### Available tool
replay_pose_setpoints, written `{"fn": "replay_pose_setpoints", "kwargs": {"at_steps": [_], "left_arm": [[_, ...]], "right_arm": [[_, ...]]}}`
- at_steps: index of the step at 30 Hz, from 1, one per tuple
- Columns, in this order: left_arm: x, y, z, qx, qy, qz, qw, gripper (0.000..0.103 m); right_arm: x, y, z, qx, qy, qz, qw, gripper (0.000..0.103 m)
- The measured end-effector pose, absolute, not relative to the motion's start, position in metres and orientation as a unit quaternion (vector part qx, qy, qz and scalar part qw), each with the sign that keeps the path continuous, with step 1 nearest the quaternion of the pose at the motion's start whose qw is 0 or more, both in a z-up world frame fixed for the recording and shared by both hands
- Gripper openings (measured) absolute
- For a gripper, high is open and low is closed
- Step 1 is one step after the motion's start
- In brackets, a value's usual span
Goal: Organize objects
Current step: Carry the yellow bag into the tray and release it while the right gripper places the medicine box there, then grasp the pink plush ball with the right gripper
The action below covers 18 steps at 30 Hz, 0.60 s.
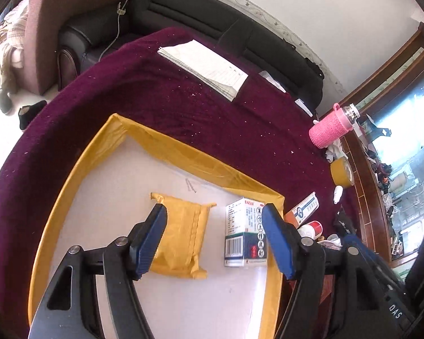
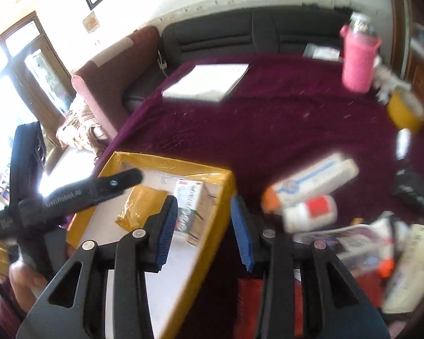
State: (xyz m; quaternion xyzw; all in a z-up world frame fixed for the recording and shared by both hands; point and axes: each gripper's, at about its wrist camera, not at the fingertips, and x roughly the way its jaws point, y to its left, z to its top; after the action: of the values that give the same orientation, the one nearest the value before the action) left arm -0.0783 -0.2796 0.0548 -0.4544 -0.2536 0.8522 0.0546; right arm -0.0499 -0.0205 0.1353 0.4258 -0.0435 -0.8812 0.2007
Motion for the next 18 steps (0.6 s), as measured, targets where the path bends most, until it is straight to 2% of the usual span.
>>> {"fn": "replay_pose_setpoints", "kwargs": {"at_steps": [1,2,4,7,12,15,18], "left_arm": [[-0.068,-0.280,0.057,-0.451,-0.250,0.856,0.044,0.065],[-0.055,-0.281,0.058,-0.445,-0.248,0.860,0.034,0.065],[-0.036,-0.277,0.057,-0.435,-0.246,0.866,0.031,0.065],[-0.019,-0.264,0.049,-0.430,-0.239,0.870,0.022,0.069],[-0.022,-0.253,0.021,-0.470,-0.211,0.857,-0.020,0.069],[-0.029,-0.268,0.021,-0.468,-0.229,0.853,-0.034,0.069],[-0.047,-0.278,0.018,-0.470,-0.285,0.835,-0.014,0.069]], "right_arm": [[-0.037,-0.011,0.142,0.409,-0.030,-0.892,0.189,0.045],[-0.018,0.004,0.151,0.382,-0.010,-0.908,0.170,0.064],[0.005,0.028,0.157,0.349,0.007,-0.926,0.145,0.090],[0.030,0.075,0.155,0.345,-0.006,-0.934,0.097,0.090],[0.054,0.148,0.135,0.385,-0.126,-0.911,0.082,0.090],[0.068,0.170,0.129,0.386,-0.150,-0.907,0.072,0.090],[0.078,0.182,0.127,0.381,-0.162,-0.907,0.074,0.090]]}}
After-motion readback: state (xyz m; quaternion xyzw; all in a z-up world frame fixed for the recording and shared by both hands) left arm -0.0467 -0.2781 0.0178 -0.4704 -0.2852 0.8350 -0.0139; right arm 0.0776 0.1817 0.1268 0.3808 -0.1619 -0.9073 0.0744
